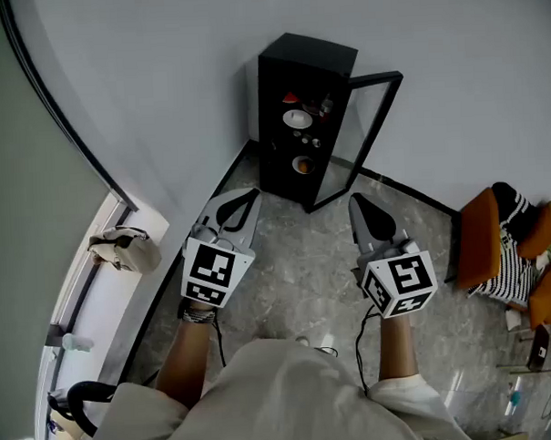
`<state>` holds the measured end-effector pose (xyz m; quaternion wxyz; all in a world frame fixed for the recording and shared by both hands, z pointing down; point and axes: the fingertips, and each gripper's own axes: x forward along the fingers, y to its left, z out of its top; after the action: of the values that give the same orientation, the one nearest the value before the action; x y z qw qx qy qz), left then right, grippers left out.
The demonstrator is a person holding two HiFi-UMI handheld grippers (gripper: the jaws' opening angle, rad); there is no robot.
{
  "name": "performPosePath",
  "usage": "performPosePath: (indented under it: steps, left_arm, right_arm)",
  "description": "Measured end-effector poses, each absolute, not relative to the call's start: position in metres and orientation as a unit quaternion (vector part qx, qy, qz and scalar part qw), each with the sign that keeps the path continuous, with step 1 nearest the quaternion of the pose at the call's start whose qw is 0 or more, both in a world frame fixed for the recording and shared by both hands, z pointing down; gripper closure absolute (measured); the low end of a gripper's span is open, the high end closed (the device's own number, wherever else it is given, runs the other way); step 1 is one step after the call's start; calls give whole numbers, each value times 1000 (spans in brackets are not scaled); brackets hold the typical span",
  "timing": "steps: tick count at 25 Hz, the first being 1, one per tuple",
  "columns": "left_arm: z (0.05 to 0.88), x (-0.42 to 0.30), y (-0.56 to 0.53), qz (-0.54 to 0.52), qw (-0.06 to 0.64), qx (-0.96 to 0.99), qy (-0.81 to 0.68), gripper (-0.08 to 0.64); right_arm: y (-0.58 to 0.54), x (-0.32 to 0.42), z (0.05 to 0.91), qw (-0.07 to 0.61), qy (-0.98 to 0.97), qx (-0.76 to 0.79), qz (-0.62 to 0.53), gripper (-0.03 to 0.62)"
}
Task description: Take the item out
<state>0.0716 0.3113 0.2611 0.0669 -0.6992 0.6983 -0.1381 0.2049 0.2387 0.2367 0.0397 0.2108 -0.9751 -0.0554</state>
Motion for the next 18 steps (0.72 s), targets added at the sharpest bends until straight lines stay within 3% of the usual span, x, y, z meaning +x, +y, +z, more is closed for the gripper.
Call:
performPosePath:
  steps: [18]
  left_arm:
    - [283,32,326,-136,57,-720,678,554]
  right_arm:
    - [247,185,254,23,-967,250,-31,588]
